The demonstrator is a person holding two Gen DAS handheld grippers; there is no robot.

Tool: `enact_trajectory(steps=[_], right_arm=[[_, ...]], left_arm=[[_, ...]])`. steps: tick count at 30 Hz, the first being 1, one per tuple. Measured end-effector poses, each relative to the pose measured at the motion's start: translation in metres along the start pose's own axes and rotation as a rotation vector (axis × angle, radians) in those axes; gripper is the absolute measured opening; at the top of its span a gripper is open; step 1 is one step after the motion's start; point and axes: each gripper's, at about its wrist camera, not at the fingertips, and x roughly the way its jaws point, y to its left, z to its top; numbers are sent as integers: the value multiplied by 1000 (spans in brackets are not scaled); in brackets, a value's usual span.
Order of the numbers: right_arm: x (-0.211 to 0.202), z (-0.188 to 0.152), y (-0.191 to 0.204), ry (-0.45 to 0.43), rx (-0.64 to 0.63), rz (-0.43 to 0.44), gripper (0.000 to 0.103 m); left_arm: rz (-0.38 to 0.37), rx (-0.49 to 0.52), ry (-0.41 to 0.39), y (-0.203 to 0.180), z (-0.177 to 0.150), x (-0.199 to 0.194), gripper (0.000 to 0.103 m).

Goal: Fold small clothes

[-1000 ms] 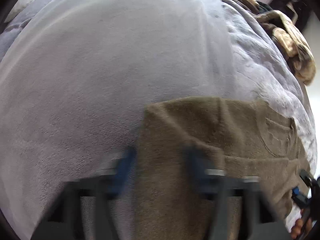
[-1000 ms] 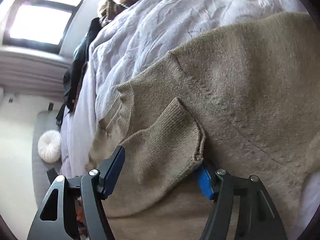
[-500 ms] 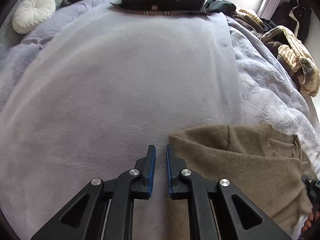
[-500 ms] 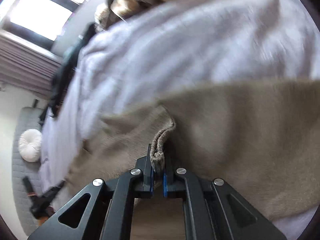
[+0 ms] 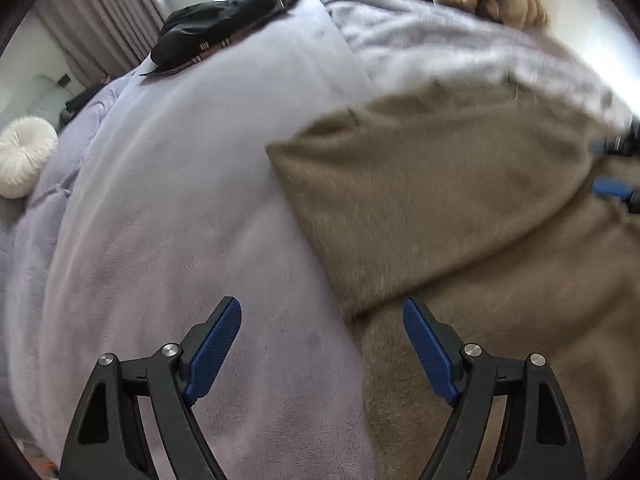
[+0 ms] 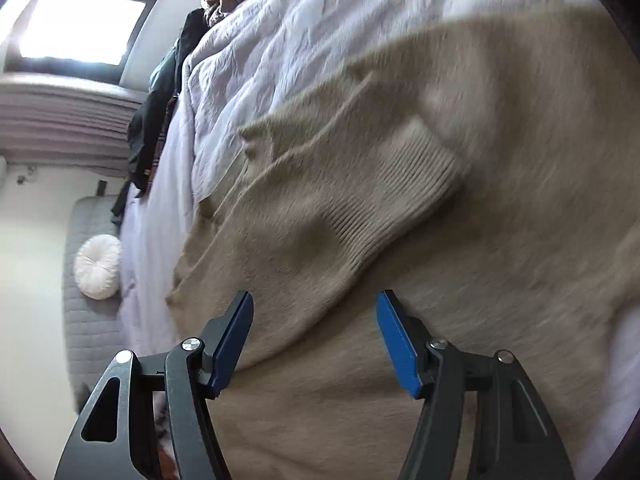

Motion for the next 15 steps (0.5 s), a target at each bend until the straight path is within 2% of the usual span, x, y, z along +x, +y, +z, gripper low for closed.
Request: enact_trajectory(steps=[2, 5, 6, 7, 10, 12, 13, 15], right_arm=[[8, -1, 2, -3, 4, 14, 68], [21, 3, 7, -6, 37, 22, 67], [23, 5, 8, -9, 47, 22, 47], [24, 6, 9, -4, 50, 16, 6], [20, 1, 17, -15, 25, 20, 6], [22, -5, 17, -7, -4, -17, 6], [26, -9, 10, 4, 5, -43, 6], [30, -13, -4, 10, 58, -32, 6]], left_arm=[[2, -46, 20, -3, 2, 12, 84], [87, -137, 32, 3, 8, 29, 83], [117, -156, 29, 6, 8, 30, 83], [135, -179, 21, 11, 8, 30, 83], [123, -238, -3, 25, 3, 29, 84], [100, -250, -2, 31, 0, 32, 84], [94, -250, 1, 33, 0, 34, 84], [86, -244, 4, 33, -2, 35, 84]])
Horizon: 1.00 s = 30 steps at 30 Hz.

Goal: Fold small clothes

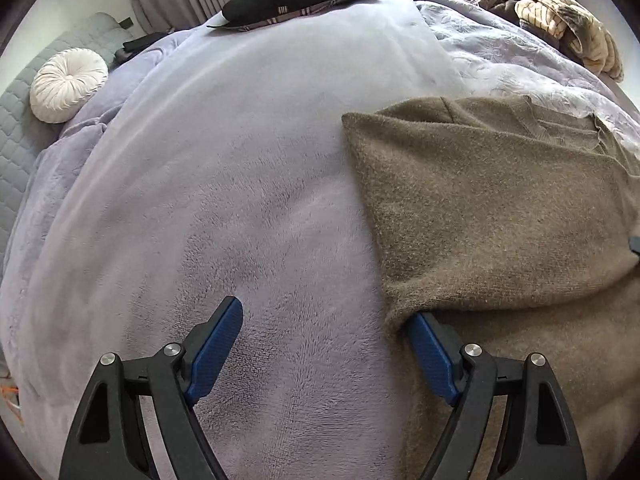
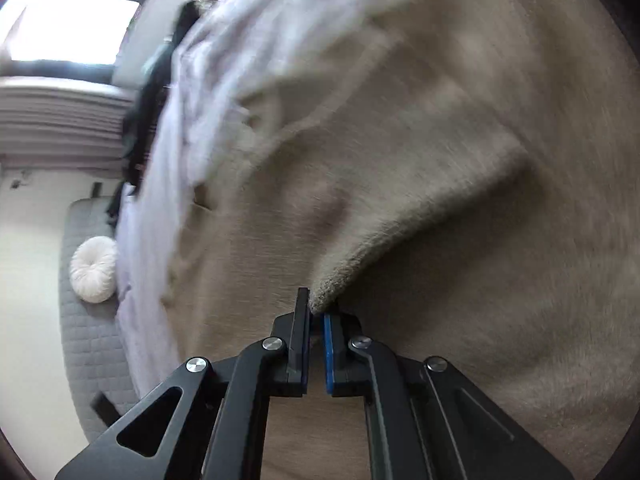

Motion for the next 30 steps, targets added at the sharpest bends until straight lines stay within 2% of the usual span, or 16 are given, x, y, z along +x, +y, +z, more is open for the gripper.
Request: enact_trajectory(steps=[3, 6, 10, 12, 15, 19, 22, 25, 27, 29, 30], right_arm=[[-6, -3, -3, -2, -3, -2, 6], [-17, -5, 4, 8, -53, -66, 7], [-50, -1, 11, -70, -136, -123, 8], [-57, 5, 16, -106, -182, -156, 8], [-54, 21, 24, -122, -228, -184, 8], [-38, 34, 8, -88, -215, -277, 7], [-44, 31, -7, -70, -161, -234, 7], [-54, 26, -15, -55, -157, -253, 8], [-62, 21, -24, -41, -121, -211, 8], [-75, 13, -33, -27, -93, -182, 14], [-77, 7, -32, -25, -91, -179, 21]], left_arm=[[-7, 9, -1, 3, -3, -6, 84], [-15, -1, 22, 9, -10, -15, 84], [-78, -82, 29, 28, -12, -36, 84], [-96, -134, 11, 31, -2, -41, 84], [-98, -140, 18, 13, 12, -30, 84], [-28, -50, 102, -20, 14, 7, 84], [-11, -23, 93, -25, 6, 10, 84], [-14, -32, 115, -22, 4, 2, 84], [-3, -16, 125, -23, 5, -7, 84], [-4, -3, 122, -25, 4, -16, 84], [-12, 1, 122, -28, 3, -24, 84]])
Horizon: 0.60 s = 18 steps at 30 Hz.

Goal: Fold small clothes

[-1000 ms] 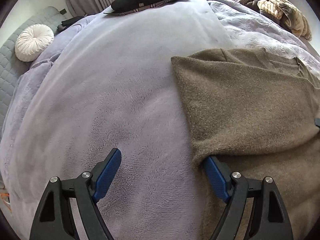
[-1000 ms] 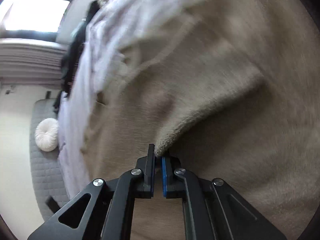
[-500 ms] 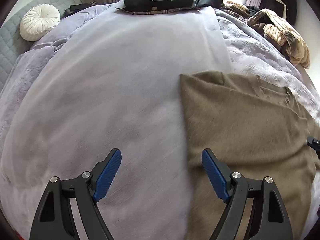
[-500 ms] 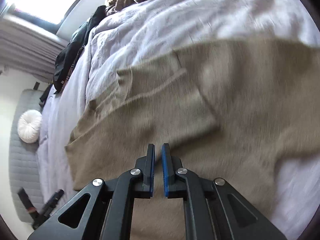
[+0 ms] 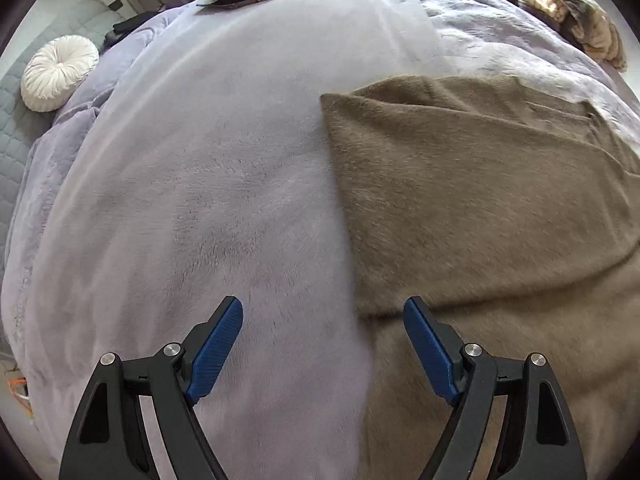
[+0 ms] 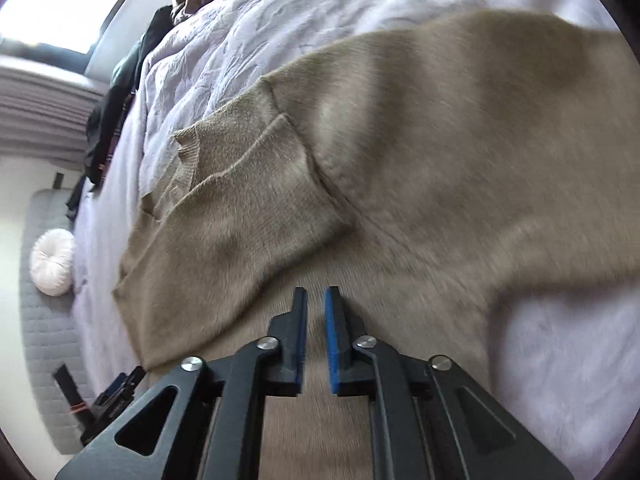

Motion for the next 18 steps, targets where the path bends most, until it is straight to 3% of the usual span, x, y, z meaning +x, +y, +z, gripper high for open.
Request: enact_trajectory(steps=[3, 13, 16, 18], right_arm=[[-18, -16, -9, 11, 8, 10, 41], [-61, -64, -47, 51, 107, 47, 43], [-71, -76, -63, 53, 144, 54, 65], [-76, -79, -71, 50, 166, 62, 65]], left_arm=[[-29, 14, 7, -15, -9, -19, 84], [-147, 114, 66, -97, -45, -65, 84], [-185, 148, 94, -125, -52, -73, 84], [-199, 167, 90, -141, -55, -79, 84]])
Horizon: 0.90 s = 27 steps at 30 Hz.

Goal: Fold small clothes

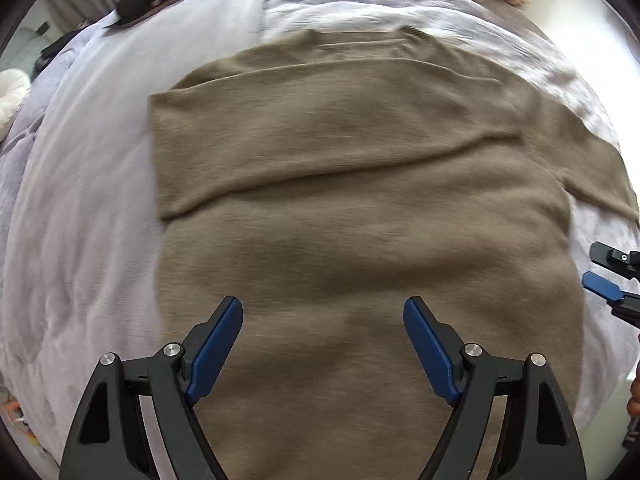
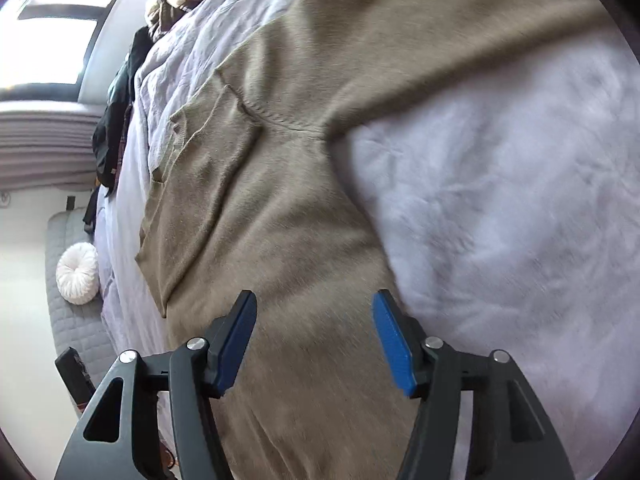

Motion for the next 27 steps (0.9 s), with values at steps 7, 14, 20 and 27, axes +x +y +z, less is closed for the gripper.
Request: enact_trajectory(steps=[7, 14, 20, 27], right_arm=[[-17, 8, -28, -30, 83, 36, 68], [-47, 31, -55, -112, 138, 66, 74], [-79, 62, -92, -230, 212, 80, 74], [-109, 101, -138, -373, 318, 114, 74]], left_arm=[[-41, 39, -33, -34, 11, -10, 103], [-49, 54, 23, -53, 22, 4, 103], [-63, 48, 95, -65, 22, 20, 103], [-63, 58, 90, -88, 30, 24, 103]])
